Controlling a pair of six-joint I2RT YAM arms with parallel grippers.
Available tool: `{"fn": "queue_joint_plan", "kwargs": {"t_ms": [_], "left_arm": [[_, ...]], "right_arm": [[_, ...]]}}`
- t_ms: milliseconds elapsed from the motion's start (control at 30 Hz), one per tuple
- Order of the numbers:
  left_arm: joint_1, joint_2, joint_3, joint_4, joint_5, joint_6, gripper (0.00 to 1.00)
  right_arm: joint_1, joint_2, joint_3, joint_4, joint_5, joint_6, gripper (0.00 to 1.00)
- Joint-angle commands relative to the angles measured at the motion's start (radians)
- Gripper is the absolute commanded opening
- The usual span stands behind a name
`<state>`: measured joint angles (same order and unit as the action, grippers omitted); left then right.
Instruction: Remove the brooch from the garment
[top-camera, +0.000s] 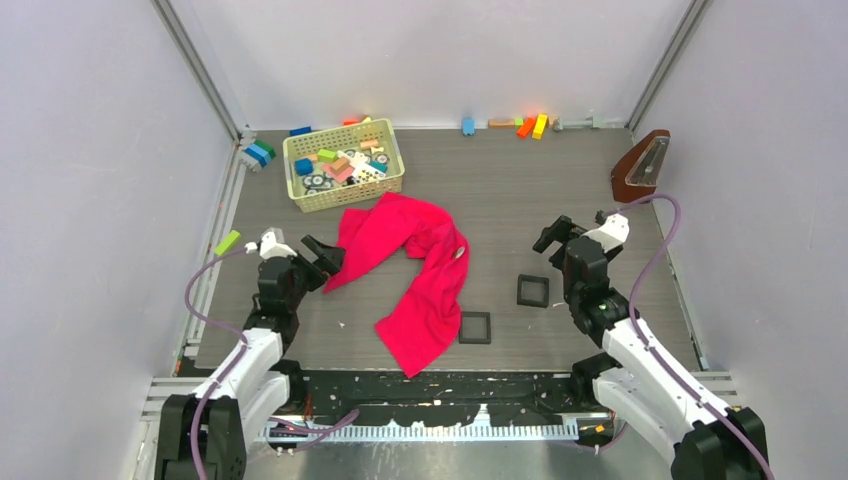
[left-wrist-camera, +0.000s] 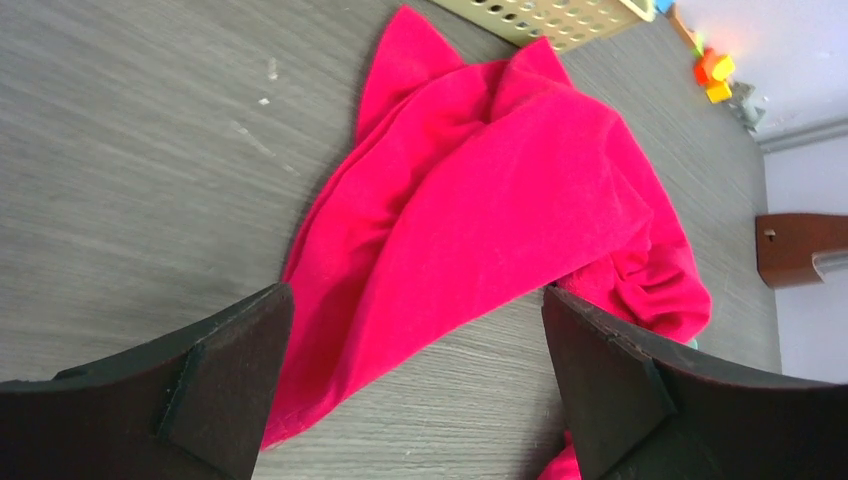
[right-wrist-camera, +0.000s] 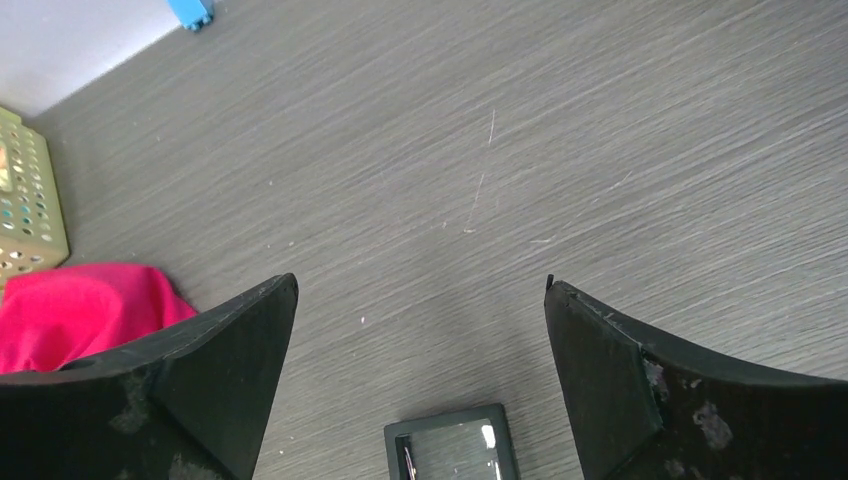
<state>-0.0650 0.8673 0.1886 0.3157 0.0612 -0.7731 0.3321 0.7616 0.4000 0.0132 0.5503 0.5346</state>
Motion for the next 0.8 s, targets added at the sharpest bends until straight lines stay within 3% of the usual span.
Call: {"fn": "queue_joint_plan", "kwargs": {"t_ms": [0,67,233,367,767], "left_arm": [[0.001,0.028,0.014,0.147,0.165,0.080,0.98],[-0.002,0.056,0.005,0.241,0.269,0.104,0.96],[-0.101,0.139,0.020,0.334,0.236,0.138,0.91],[-0.185,0.200,0.065,0.280,0.162,0.209,0.90],[-0.193,0.291,0.136,0.138,0.068,0.253,0.85]], "right_arm": [[0.000,0.075,0.056,0.040,-0.091,0.034,1.00],[0.001,0.125,0.066,0.072,-0.180,0.029,0.96],[0.020,0.281,0.076,0.181,-0.434,0.023,0.87],[0.110,0.411,0.129,0.204,-0.461,-0.003,0.80],[0.238,0.665,0.241,0.191,-0.504,-0.012,0.63]]}}
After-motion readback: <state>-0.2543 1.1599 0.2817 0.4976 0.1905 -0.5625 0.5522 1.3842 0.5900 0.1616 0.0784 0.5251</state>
